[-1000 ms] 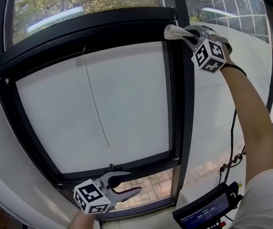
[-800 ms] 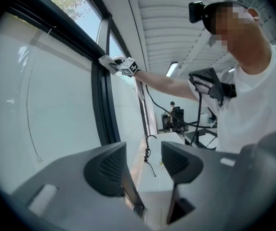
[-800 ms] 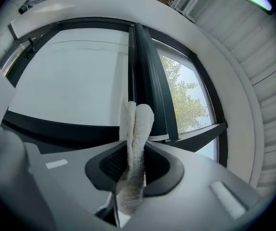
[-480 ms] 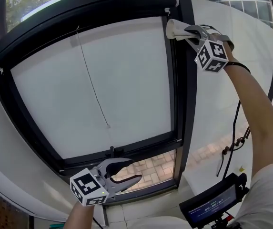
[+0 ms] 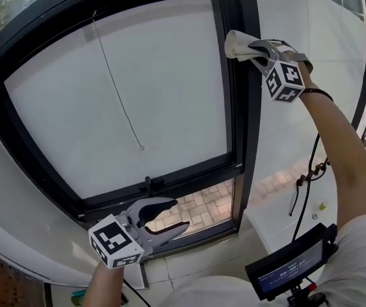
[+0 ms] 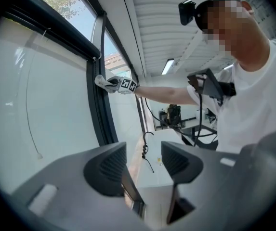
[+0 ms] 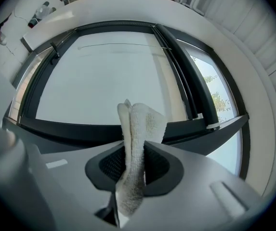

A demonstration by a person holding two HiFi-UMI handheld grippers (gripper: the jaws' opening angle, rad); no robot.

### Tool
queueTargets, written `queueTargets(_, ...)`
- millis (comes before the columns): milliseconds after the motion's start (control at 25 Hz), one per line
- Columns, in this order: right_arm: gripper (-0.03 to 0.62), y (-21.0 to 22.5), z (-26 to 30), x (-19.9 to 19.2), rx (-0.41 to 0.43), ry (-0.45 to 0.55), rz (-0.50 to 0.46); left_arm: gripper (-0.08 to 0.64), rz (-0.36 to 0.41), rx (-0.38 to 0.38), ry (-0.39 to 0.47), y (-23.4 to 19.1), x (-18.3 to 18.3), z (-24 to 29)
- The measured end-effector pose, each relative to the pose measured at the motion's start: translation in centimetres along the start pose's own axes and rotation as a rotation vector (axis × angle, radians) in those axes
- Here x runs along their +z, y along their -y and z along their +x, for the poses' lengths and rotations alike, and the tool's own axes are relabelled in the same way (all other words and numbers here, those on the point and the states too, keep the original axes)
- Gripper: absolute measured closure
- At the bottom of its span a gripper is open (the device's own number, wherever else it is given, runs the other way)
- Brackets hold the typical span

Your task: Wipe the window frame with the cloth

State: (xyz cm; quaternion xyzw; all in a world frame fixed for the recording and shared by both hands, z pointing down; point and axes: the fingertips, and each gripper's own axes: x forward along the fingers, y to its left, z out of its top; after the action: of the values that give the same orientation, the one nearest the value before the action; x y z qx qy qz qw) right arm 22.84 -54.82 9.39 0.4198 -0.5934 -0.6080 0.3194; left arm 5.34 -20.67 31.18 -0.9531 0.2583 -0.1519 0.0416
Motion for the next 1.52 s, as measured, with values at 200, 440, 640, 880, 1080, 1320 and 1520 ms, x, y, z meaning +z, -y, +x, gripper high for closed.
queueTargets(200, 0.522, -5.2, -0.4, -0.3, 0.046, -0.012, 0.045, 0.316, 0.002, -0.011, 0.000, 0.7, -0.3, -0.7)
queueTargets(440, 0.522, -12.9, -1.2, -1.0, 0.123, -0.043, 0.076, 0.317, -0.013, -0.018, -0.013, 1.1, -0.8, -1.3)
queueTargets(640, 0.520, -18.4, -1.6, -1.4, 0.150, -0.060, 0.135, 0.318, -0.019, -0.004, -0.017, 0.5, -1.3, -1.7)
queueTargets(880, 0.521, -26.0, -2.4, -2.0, 0.177, -0.091, 0.168, 0.316, -0.012, 0.005, -0.039, 0.4, -2.1, -1.6)
queueTargets(1080, 0.520, -32.5, -3.3, -2.0, 0.217, -0.127, 0.217, 0.318, -0.018, 0.007, -0.062, 0.0, -3.4, -1.7)
queueTargets(1320, 0.520, -40.4, -4.6, -2.2, 0.302, -0.160, 0.236, 0.316, -0.043, 0.026, -0.067, 0.3, -3.6, -1.3)
queueTargets(1520, 0.520, -46.2, -5.3, -2.6, 0.378, -0.192, 0.252, 0.316, -0.050, 0.039, -0.078, 0.3, -4.3, -0.8)
